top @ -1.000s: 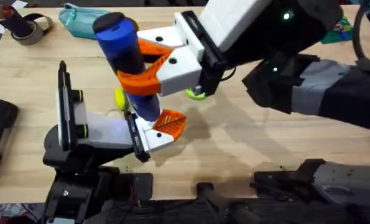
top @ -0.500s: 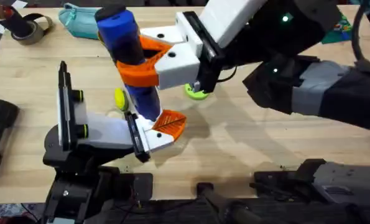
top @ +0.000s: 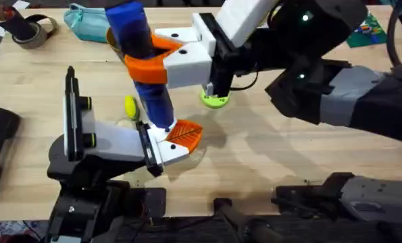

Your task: Pick up the gripper from the table and insert it into the empty holder that is missing its gripper. Then pick up a screw, insert it into the mounting hole, and use the screwdriver to tighten it. Finally, clean up the table by picking up the vegetable and placing it into the bucket.

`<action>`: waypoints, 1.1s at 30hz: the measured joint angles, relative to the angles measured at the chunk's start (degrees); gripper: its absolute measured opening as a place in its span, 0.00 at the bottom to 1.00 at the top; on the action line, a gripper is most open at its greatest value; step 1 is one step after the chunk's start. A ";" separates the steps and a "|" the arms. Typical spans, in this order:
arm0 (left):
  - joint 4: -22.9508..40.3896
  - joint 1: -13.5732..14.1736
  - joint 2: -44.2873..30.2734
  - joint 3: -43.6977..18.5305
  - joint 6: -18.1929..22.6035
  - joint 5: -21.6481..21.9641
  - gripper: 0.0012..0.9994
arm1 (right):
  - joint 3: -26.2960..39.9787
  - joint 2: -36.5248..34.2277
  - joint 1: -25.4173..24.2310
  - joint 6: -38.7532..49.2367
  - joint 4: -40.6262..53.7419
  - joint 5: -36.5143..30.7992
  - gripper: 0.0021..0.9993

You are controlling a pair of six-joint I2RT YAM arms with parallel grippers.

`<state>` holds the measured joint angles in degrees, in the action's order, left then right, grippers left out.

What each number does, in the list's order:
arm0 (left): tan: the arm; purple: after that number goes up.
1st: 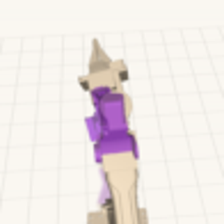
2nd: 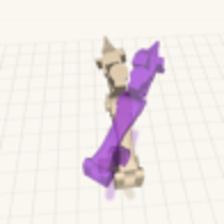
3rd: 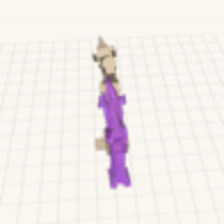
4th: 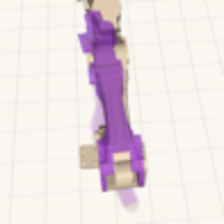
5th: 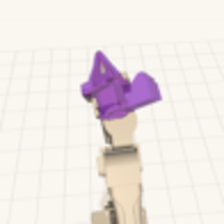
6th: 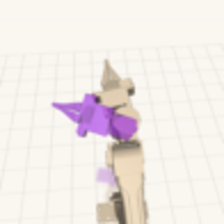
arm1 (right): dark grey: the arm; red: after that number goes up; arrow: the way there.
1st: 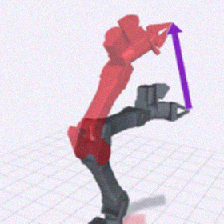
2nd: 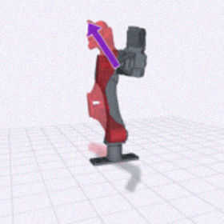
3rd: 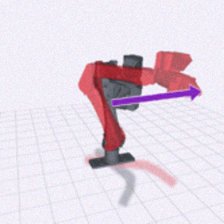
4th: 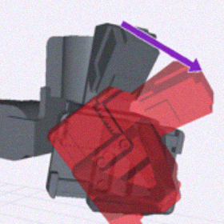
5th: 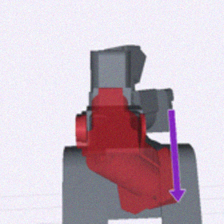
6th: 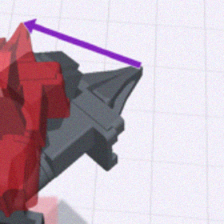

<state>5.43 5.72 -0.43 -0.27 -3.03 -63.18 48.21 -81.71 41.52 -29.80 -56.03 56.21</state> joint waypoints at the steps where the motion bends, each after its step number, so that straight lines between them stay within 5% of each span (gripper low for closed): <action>1: -0.01 0.00 0.00 0.00 -0.01 0.01 0.02 | 0.00 0.00 -0.01 0.01 -0.07 0.00 0.04; 8: -0.16 0.04 0.00 0.00 0.01 0.05 0.02 | -0.20 -0.09 0.09 0.53 -2.01 0.88 0.04; 17: -1.66 0.05 0.13 0.00 1.33 -0.08 0.02 | -1.14 -0.55 1.70 4.88 -14.54 10.90 0.04; 33: -1.22 0.15 0.12 0.00 2.16 0.31 0.02 | -1.23 -0.55 1.70 6.32 -14.33 14.07 0.04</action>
<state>4.21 5.87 -0.30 -0.27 -0.86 -62.86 46.97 -82.26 43.22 -23.49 -70.36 70.28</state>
